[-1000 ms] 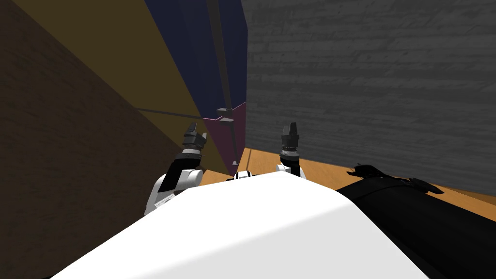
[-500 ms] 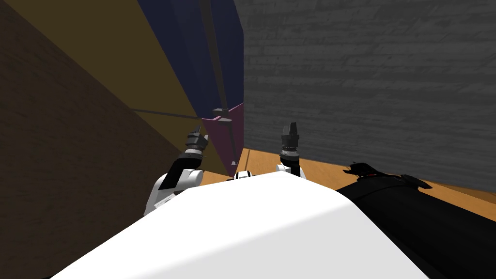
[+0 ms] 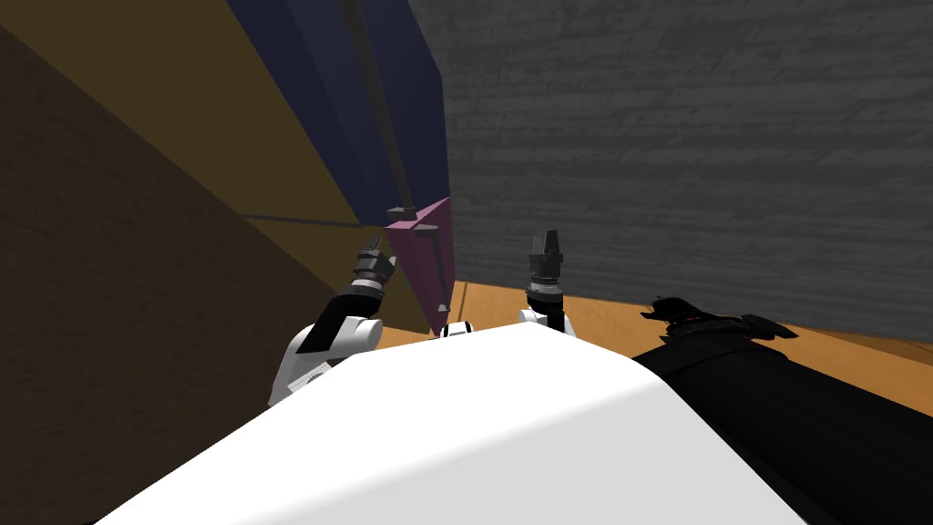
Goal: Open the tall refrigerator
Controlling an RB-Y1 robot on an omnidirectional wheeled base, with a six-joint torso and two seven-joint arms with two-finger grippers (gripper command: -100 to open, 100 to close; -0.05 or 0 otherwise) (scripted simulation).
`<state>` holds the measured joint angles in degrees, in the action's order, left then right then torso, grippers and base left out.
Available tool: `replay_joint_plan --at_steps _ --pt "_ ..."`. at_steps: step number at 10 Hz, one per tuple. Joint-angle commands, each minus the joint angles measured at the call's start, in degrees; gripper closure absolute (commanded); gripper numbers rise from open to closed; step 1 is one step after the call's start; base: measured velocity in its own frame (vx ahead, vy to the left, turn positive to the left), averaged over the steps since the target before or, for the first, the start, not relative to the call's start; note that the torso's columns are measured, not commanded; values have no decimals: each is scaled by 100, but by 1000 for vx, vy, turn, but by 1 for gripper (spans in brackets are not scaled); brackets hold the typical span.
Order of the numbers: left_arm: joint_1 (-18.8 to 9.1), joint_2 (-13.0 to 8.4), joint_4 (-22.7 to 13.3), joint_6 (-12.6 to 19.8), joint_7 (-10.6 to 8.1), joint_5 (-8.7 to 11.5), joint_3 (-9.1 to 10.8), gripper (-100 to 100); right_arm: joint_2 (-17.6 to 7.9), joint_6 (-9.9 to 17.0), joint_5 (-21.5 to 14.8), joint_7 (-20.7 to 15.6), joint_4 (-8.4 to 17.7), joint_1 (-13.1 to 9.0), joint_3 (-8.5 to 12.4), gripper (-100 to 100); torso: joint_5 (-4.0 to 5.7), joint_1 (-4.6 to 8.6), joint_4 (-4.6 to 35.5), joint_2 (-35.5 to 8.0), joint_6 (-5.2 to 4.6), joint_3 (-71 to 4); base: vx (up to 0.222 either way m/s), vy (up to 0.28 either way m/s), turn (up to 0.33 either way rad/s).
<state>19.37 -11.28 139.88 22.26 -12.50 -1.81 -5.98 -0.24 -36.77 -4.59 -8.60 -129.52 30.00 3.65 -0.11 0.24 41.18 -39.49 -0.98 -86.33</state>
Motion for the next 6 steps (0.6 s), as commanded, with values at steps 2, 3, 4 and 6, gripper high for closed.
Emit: replay_joint_plan --at_steps 2,3,4,6 --pt "-85 -174 236 550 -122 29 -45 -100 0 0 0 0 0 0 0 0 4 18 -2 4 -7 -2 -7 -37 -42" --pt "-99 -222 357 655 -142 28 -53 -100 0 0 0 0 0 0 0 0 8 20 2 2 -7 -2 -10 -38 -61" --pt "-111 -270 491 743 -160 28 -59 -100 0 0 0 0 0 0 0 0 12 20 12 -2 -6 -2 4 -31 -30" --pt "-129 -348 785 870 -184 28 -68 -100 0 0 0 0 0 0 0 0 25 17 43 -23 -1 4 -11 -15 -24"
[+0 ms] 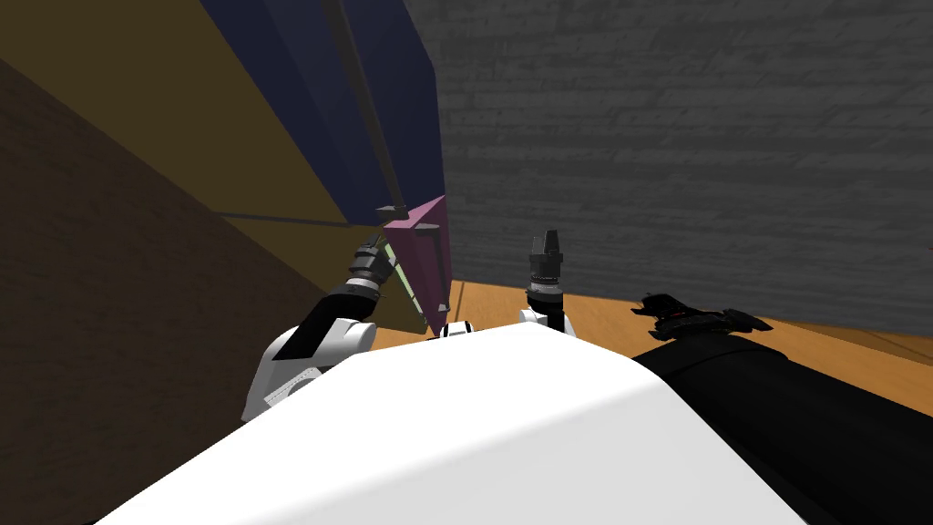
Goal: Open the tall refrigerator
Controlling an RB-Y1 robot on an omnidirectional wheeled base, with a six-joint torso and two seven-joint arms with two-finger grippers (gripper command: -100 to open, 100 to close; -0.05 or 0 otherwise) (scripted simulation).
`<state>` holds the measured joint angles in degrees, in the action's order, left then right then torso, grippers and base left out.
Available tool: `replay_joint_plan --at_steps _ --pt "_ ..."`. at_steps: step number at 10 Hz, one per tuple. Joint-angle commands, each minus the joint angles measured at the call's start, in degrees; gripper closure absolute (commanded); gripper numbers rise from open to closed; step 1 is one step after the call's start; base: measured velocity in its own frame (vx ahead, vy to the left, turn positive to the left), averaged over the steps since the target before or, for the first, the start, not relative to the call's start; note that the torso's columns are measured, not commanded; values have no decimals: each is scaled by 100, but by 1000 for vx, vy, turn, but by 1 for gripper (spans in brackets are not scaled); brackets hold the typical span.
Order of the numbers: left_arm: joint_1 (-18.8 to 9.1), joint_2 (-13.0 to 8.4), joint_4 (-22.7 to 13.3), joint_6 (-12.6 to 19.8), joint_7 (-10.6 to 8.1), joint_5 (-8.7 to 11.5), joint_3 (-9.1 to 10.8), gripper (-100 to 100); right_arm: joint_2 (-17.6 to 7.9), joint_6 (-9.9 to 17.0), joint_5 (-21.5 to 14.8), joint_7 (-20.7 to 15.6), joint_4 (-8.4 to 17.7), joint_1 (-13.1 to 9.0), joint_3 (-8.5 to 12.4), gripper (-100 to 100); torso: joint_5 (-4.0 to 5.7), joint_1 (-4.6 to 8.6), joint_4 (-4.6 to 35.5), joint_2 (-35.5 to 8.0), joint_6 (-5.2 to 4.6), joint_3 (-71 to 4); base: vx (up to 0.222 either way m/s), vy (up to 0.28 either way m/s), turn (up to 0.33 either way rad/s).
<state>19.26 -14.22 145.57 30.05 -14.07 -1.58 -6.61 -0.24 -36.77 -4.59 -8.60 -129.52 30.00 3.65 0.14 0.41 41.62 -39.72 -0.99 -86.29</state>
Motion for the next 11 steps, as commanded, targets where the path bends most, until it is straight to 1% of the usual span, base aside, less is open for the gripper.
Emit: replay_joint_plan --at_steps 1,3,4,7,10,11 --pt "-117 -54 217 92 -27 5 -5 -100 0 0 0 0 0 0 0 0 11 13 23 -27 1 13 -8 -19 9" --pt "-125 -92 428 147 -38 5 -9 -100 0 0 0 0 0 0 0 0 28 31 45 -43 0 18 9 -4 10" --pt "-125 -92 428 147 -38 5 -9 -100 0 0 0 0 0 0 0 0 39 42 60 -27 -19 3 -12 7 -29" --pt "-125 -92 428 188 -38 5 -9 -100 0 0 0 0 0 0 0 0 56 76 72 -38 -24 5 -1 0 -1" --pt "-125 -92 428 147 -38 5 -9 -100 0 0 0 0 0 0 0 0 44 52 63 -45 -14 13 4 0 -1" --pt "25 -109 358 298 -29 4 -33 -100 0 0 0 0 0 0 0 0 45 53 66 -48 -13 13 -44 8 64"
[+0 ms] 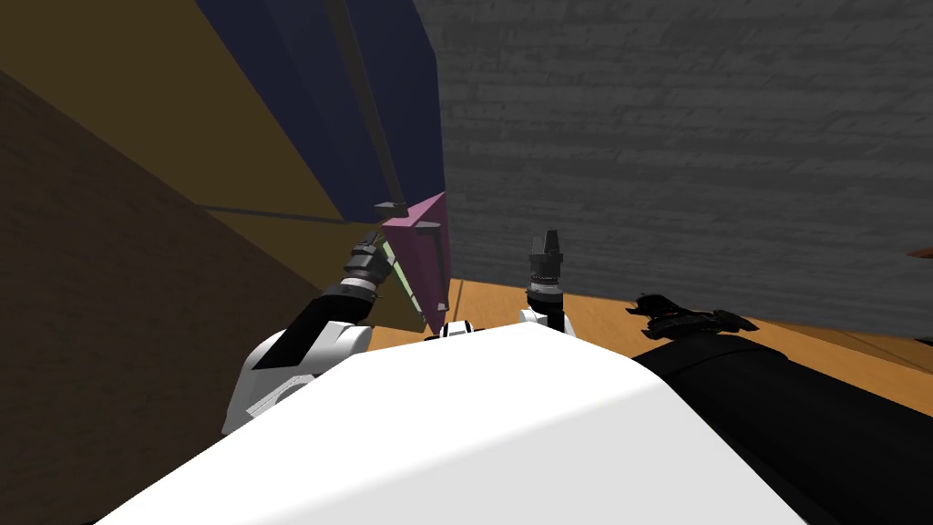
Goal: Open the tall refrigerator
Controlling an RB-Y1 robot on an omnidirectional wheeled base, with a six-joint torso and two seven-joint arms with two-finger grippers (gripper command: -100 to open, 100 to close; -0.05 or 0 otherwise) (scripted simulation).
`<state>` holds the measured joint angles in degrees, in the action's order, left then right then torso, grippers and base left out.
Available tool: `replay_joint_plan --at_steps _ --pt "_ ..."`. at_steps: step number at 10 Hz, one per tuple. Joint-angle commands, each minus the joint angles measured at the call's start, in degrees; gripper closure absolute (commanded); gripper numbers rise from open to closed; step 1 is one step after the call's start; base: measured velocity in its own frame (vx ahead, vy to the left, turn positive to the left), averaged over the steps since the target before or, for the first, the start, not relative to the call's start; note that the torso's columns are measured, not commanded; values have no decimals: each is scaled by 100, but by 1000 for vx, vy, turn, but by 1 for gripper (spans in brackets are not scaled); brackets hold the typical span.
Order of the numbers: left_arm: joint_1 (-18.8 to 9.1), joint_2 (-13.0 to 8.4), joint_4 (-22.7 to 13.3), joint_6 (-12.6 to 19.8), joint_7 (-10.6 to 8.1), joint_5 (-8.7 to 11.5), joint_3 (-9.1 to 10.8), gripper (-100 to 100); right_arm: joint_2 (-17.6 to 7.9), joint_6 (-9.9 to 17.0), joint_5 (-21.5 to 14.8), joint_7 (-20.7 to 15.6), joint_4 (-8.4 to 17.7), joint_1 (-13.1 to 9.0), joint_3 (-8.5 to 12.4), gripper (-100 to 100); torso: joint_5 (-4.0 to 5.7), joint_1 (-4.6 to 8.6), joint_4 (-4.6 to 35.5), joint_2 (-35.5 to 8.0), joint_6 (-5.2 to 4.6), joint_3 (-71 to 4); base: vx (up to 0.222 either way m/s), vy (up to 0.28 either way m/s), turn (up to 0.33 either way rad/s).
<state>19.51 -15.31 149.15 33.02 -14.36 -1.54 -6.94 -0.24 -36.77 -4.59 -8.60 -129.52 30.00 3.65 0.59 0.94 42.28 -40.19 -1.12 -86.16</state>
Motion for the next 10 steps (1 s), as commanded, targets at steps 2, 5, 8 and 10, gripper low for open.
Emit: replay_joint_plan --at_steps 2,5,8,10 --pt "-56 34 69 155 -91 16 74 100 0 0 0 0 0 0 0 0 -44 -57 -37 -59 53 57 -2 15 63" --pt "52 91 -14 212 -112 -135 164 100 1 0 0 0 0 1 0 0 -17 -7 4 -104 55 78 2 -125 137" --pt "11 177 -40 235 -176 -284 307 100 4 0 0 0 -1 -1 -3 0 10 41 16 -109 25 78 -14 -314 87" --pt "-10 220 -53 246 -208 -358 379 100 4 -1 0 0 -1 0 -3 0 -8 -16 9 -85 37 63 3 -335 97"
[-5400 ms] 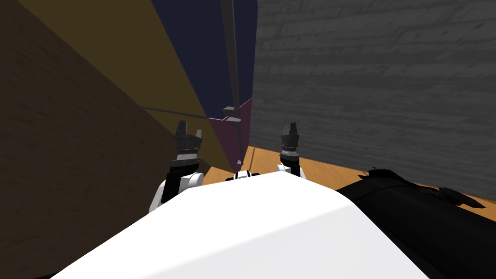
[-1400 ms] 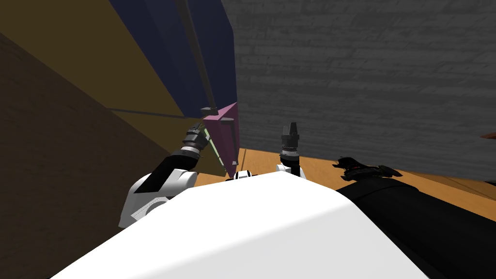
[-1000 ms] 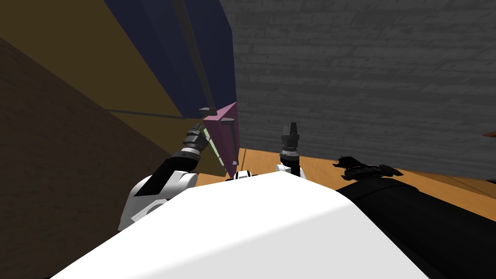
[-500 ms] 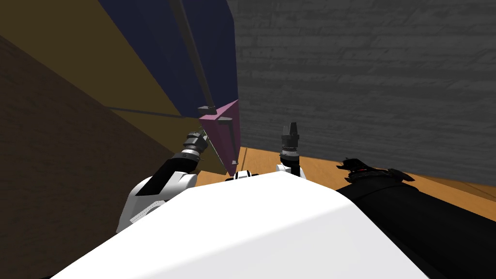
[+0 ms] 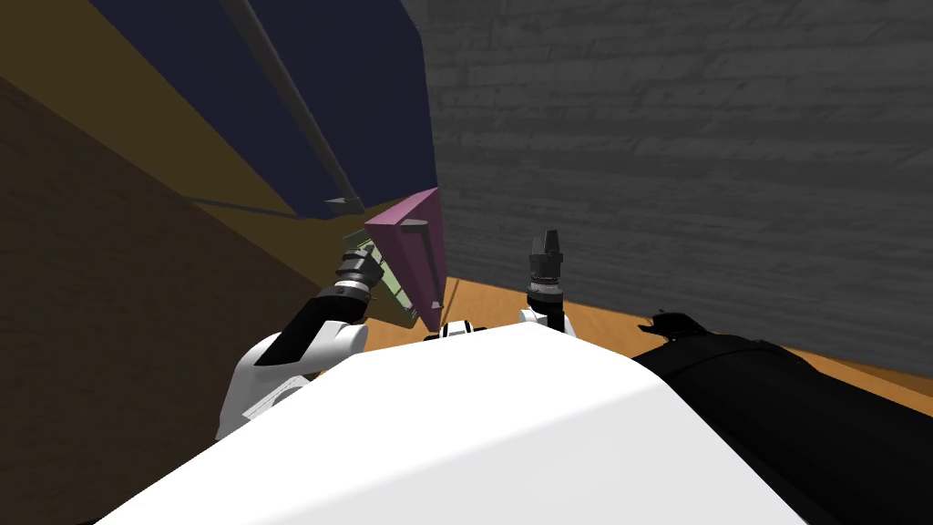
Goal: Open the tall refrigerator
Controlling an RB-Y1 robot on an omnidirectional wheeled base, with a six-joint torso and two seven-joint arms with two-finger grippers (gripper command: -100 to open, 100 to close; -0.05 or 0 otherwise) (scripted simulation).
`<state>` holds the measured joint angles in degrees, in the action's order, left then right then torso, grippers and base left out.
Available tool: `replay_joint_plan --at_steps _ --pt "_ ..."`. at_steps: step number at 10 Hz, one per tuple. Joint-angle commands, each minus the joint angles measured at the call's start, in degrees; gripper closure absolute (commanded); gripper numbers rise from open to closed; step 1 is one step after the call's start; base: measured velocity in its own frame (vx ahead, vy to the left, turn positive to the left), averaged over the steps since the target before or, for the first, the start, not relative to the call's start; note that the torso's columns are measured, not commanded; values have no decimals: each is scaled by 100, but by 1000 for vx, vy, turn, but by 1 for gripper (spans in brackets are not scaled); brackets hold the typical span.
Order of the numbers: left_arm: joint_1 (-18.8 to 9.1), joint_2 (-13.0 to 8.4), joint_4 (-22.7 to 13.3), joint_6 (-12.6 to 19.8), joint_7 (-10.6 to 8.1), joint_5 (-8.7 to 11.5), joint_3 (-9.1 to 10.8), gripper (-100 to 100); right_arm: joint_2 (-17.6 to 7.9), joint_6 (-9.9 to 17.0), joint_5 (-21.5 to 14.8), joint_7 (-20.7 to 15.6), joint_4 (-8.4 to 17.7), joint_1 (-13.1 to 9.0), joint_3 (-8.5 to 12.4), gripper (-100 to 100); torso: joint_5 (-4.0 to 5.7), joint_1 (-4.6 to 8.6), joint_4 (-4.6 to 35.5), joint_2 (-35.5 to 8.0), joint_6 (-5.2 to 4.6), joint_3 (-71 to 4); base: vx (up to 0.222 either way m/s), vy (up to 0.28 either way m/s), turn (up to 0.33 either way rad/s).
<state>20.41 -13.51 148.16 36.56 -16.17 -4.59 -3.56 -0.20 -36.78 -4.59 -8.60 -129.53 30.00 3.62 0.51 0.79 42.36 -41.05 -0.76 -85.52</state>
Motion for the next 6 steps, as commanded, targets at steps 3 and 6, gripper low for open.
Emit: replay_joint_plan --at_steps 3,6 --pt "-162 168 7 -73 -123 -276 256 100 -1 0 0 0 0 0 1 0 -11 -39 4 -17 16 11 -7 -337 103" --pt "-203 253 -19 -50 -187 -424 400 100 -2 0 0 0 0 0 1 0 -9 -43 5 -23 1 14 3 -318 76"
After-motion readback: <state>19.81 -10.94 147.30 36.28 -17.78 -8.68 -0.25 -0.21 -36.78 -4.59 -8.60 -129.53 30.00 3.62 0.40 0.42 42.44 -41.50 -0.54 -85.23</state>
